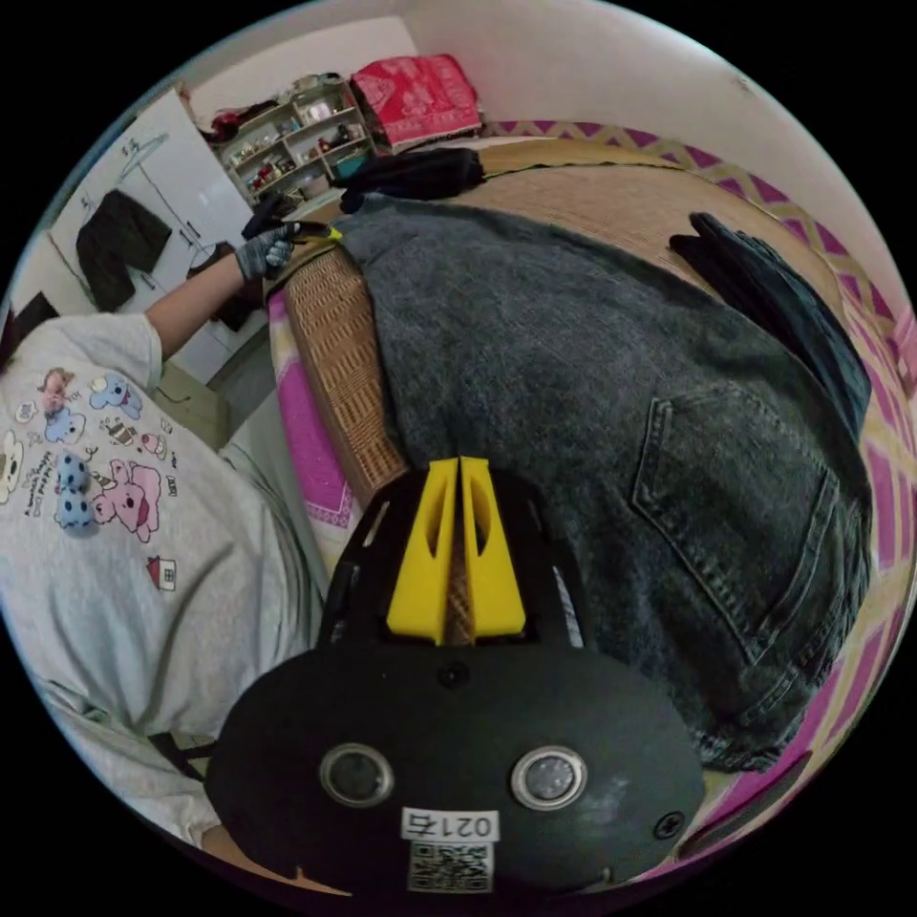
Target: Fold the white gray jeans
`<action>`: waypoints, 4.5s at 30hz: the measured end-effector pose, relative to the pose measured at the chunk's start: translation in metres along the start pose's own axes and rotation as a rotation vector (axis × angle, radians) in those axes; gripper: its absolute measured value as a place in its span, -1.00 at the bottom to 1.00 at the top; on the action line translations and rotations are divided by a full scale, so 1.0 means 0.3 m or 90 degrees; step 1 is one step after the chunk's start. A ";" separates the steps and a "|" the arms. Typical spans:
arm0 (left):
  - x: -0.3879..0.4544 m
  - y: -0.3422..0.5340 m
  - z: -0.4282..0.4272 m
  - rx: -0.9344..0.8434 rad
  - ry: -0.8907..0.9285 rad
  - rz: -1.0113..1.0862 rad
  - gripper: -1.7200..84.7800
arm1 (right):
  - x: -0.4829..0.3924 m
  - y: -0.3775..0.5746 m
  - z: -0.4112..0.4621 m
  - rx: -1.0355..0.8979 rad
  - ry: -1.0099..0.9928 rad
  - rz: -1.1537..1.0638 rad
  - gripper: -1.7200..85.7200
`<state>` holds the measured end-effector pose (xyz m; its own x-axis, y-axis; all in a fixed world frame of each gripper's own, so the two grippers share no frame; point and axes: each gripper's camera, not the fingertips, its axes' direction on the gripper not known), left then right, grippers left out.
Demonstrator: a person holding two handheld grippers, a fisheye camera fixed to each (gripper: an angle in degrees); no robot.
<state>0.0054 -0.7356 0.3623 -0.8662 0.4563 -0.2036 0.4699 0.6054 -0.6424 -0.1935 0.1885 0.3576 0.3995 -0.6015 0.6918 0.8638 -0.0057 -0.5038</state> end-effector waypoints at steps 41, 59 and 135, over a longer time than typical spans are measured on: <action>1.436 0.529 0.619 0.107 0.111 0.421 -0.98 | 0.033 0.510 -0.227 0.303 -0.002 0.150 -0.97; 1.700 1.105 1.596 -0.144 0.037 0.471 -0.93 | 0.274 1.040 -0.403 0.560 0.059 0.506 -0.87; 0.836 0.555 1.170 0.047 0.107 0.313 -0.96 | 0.099 -0.265 0.159 0.207 0.113 0.175 -0.86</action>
<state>-0.1932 -0.7494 -0.0551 -0.5044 0.7768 -0.3770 0.7957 0.2485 -0.5524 -0.2356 0.2092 0.4428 0.5926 -0.6737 0.4416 0.7961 0.4064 -0.4483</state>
